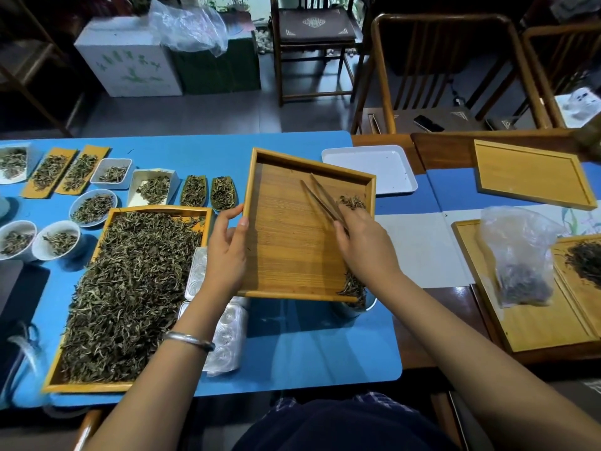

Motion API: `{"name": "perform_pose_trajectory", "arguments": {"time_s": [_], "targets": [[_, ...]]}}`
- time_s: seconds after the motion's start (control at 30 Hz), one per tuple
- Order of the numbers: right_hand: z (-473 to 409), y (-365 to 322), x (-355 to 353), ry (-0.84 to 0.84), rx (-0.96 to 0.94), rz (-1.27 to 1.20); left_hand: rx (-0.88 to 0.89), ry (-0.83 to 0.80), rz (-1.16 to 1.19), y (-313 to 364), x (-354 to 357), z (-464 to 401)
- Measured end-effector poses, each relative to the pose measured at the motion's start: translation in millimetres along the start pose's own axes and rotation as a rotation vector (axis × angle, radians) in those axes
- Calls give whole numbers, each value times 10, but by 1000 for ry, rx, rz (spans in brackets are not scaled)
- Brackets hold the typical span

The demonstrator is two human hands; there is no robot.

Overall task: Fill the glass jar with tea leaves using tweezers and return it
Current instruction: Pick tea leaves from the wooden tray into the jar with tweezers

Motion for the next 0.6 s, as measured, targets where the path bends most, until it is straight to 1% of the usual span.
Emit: {"name": "perform_pose_trajectory", "arguments": {"time_s": [0.13,0.27,0.47,0.6], "targets": [[240,172,-12,-29,46,22,1,7,-10,-15,-5,-12],[328,206,-83,-12,72,13,-2,-7,-8,-22,2,-21],[-10,-264,-129,21,-121,43,-3,-10,-5,3,16,-34],[-257,-360,-115,7,-142,35,-6,-13,-5,3,7,-20]]}}
Point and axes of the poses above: each hand's wrist, its own z-axis away from the middle knuckle, its own x-axis out of the palm, y = z × x, the point moved 9 cm from there along -z, towards the middle knuckle, and after that the axes turned 12 degrees about -x, right-handed, at the moved point
